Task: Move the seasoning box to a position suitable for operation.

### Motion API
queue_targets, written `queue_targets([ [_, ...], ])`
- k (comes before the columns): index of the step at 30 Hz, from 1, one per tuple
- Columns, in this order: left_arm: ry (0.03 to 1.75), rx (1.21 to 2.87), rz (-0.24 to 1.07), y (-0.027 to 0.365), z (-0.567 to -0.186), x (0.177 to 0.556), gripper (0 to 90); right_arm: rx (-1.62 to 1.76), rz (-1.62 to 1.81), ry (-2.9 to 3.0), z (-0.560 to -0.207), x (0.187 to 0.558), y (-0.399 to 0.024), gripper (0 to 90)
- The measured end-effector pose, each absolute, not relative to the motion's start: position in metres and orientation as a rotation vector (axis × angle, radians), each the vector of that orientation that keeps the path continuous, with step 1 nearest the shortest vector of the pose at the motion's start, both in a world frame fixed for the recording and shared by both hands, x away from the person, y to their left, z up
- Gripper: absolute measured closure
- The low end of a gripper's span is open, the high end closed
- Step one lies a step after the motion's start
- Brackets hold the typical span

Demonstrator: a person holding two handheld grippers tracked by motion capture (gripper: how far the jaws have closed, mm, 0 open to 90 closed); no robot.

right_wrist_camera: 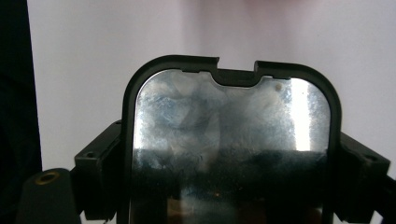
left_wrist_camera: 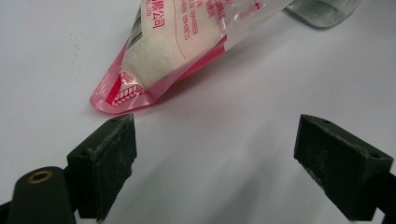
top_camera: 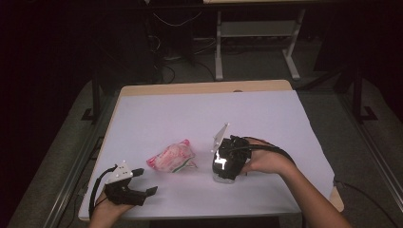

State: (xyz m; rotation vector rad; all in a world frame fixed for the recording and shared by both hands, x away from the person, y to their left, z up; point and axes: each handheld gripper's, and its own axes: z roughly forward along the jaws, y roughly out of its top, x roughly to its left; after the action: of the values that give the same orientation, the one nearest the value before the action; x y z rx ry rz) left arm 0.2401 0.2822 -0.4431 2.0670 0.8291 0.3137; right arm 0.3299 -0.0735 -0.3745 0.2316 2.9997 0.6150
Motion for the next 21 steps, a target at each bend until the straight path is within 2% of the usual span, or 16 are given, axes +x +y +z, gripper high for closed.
queue_targets([
  [11,0.826,2.07,0.313,0.282,-0.443,0.24,12.6,0.315,0.741,2.987,-0.371,0.331,-0.082,8.5],
  [21,0.838,2.059,0.309,0.285,-0.444,0.241,12.6,0.52,1.072,2.807,-0.348,0.325,-0.134,5.8],
])
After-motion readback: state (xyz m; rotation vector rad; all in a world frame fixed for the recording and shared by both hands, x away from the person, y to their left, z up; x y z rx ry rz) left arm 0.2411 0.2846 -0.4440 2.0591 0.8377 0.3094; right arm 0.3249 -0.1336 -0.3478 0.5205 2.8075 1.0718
